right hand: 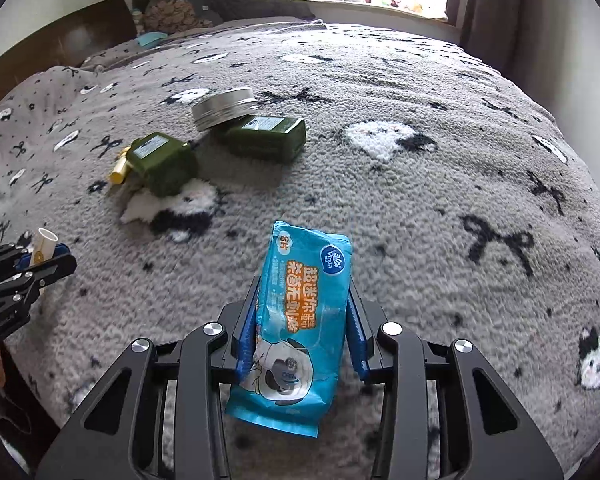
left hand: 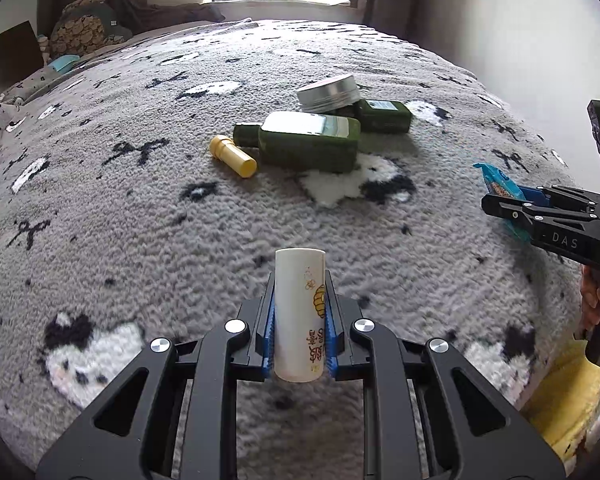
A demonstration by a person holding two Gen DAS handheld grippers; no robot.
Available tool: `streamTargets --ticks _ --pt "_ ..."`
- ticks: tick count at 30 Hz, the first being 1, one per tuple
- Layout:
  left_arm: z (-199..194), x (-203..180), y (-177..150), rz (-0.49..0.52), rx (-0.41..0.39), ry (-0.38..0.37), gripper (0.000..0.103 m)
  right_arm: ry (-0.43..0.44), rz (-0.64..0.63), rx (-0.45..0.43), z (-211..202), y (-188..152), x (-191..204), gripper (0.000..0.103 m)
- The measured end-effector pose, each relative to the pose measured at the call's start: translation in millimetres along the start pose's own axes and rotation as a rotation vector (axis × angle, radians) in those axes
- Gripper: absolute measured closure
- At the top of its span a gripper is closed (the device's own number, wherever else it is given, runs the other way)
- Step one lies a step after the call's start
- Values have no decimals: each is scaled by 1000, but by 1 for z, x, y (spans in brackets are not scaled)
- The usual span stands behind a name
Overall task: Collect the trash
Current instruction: 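Lower both tools to the bin and release the wipes pack and white tube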
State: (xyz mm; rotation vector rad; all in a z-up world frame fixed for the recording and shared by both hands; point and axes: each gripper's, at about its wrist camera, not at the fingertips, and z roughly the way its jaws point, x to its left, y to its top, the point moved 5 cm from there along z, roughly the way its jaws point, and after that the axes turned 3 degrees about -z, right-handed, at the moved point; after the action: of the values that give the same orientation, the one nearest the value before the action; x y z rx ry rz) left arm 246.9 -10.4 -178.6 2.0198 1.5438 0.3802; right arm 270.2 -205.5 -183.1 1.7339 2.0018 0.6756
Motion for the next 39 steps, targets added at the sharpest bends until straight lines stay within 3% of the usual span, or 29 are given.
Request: streamTargets --ticks 13,22,29,39 --pt "-70 -60 -78 48 -48 -56 85 71 -37 -105 -102 -80 27 65" --pt "-107 -81 -123 65 -66 -72 85 115 -73 -112 -133 -131 55 64" --pt "-101 -85 -168 42 1 -95 85 154 -84 -43 -125 -174 75 64" --pt "-60 -75 -231 -1 174 -95 85 205 -64 118 -87 -230 92 64"
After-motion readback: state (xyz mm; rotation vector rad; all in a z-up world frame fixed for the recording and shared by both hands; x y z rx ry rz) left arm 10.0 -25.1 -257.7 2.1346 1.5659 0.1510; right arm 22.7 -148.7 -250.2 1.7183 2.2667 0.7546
